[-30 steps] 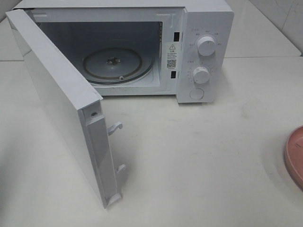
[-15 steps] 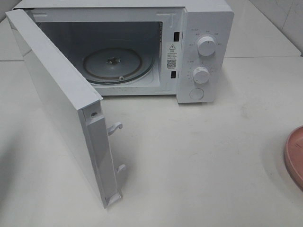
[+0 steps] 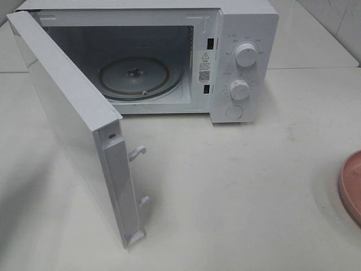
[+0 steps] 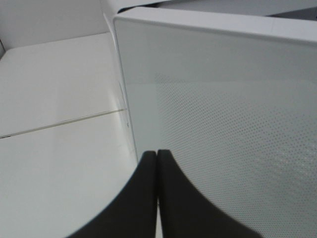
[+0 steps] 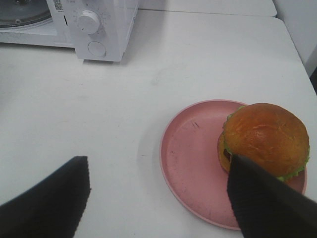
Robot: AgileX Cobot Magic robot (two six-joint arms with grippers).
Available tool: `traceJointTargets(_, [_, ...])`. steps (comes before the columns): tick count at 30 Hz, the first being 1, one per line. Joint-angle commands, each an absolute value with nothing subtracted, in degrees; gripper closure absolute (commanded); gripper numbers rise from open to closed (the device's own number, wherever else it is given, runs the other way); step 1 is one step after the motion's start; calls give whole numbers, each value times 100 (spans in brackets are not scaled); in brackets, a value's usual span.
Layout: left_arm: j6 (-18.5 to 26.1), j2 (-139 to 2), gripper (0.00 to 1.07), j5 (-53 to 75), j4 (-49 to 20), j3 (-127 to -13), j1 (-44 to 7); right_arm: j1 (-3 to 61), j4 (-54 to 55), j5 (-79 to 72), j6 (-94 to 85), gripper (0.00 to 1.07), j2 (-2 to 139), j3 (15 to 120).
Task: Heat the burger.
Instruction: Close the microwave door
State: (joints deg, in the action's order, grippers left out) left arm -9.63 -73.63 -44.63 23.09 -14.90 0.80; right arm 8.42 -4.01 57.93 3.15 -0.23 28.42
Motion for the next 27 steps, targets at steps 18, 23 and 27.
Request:
traceJointTargets(18, [-642, -8617, 107, -4561, 1318, -2590, -1564, 802, -413, 5718, 281, 31, -189, 2842])
traceJointTargets(23, [-453, -8824, 107, -4412, 825, -2830, -1919, 802, -413, 5718, 281, 31, -189, 2842])
traceJointTargets(27, [-235, -9047, 107, -4389, 246, -3083, -2292, 802, -413, 5718, 281, 31, -189, 2842])
